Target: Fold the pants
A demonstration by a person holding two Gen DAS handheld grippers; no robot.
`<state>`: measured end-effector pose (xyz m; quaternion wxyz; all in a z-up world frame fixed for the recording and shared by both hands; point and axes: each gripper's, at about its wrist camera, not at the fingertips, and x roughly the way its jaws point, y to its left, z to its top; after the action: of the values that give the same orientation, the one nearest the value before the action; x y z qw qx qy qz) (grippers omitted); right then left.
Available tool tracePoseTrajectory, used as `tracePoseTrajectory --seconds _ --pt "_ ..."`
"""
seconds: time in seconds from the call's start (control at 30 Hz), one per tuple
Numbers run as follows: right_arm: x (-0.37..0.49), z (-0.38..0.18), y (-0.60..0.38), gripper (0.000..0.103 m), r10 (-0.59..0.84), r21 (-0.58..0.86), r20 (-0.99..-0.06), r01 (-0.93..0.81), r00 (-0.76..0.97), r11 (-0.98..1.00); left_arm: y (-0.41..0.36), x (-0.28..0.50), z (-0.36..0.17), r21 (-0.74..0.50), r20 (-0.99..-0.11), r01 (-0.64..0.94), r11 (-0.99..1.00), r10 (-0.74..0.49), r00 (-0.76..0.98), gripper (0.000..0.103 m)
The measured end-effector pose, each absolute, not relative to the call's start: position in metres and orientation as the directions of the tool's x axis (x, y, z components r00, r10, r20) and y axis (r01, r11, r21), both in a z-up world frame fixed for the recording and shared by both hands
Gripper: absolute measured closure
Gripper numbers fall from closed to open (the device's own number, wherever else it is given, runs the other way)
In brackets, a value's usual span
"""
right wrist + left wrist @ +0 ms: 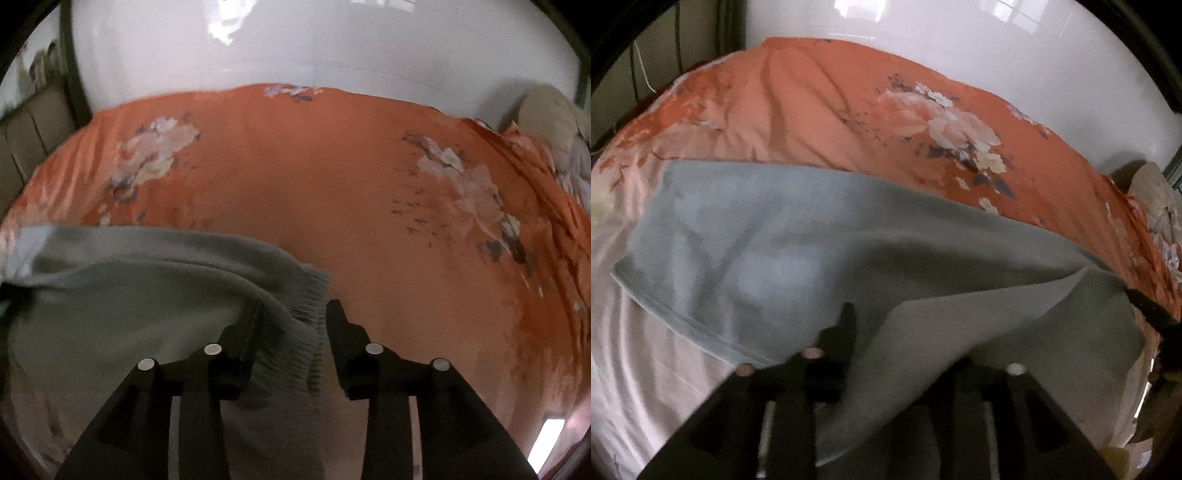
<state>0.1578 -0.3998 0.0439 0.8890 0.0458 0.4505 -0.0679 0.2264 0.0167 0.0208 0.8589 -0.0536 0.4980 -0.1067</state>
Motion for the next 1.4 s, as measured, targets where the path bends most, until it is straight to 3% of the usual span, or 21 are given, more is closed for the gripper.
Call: tracePoseTrajectory --seconds 0.23,0.43,0.63,0.83,0.87,0.93,1.03,1.3,1.4 --pt "0.138 0.044 -0.427 0.061 0.024 0.179 -0.809 0.206 0.588 0.962 0.025 0.221 0.033 -0.274 -0.818 0.115 0.955 -0.295 0.494 0.063" --pt "0.142 0.034 -0.416 0.061 -0.007 0.132 -0.833 0.211 0.553 0.968 0.021 0.214 0.042 -0.262 -0.801 0.131 0.956 -0.291 0.524 0.062" --pt "0.144 0.026 -0.415 0.061 0.027 0.180 -0.826 0.217 0.563 0.959 0.021 0.211 0.044 -0.258 -0.789 0.142 0.956 -0.293 0.539 0.062" --pt "0.151 0.022 -0.412 0.062 0.035 0.185 -0.827 0.212 0.561 0.960 0.014 0.207 0.041 -0.229 -0.795 0.189 0.955 -0.296 0.530 0.080" --pt "0.153 0.021 -0.411 0.064 0.029 0.178 -0.826 0.212 0.563 0.961 0.013 0.206 0.040 -0.223 -0.795 0.196 0.955 -0.295 0.530 0.084" --pt "0.153 0.023 -0.407 0.080 0.021 0.166 -0.817 0.201 0.576 0.965 0.012 0.204 0.041 -0.221 -0.792 0.207 0.953 -0.299 0.532 0.091" --pt "0.147 0.029 -0.400 0.080 -0.041 0.103 -0.793 0.200 0.608 0.974 0.010 0.200 0.044 -0.230 -0.787 0.220 0.948 -0.314 0.531 0.096" --pt "0.118 0.058 -0.406 0.081 -0.057 0.152 -0.709 0.231 0.703 0.961 0.016 0.181 0.074 -0.226 -0.735 0.221 0.949 -0.315 0.600 0.100" --pt "0.118 0.075 -0.408 0.081 -0.063 0.148 -0.682 0.222 0.728 0.964 0.014 0.180 0.097 -0.169 -0.722 0.201 0.965 -0.259 0.641 0.100"
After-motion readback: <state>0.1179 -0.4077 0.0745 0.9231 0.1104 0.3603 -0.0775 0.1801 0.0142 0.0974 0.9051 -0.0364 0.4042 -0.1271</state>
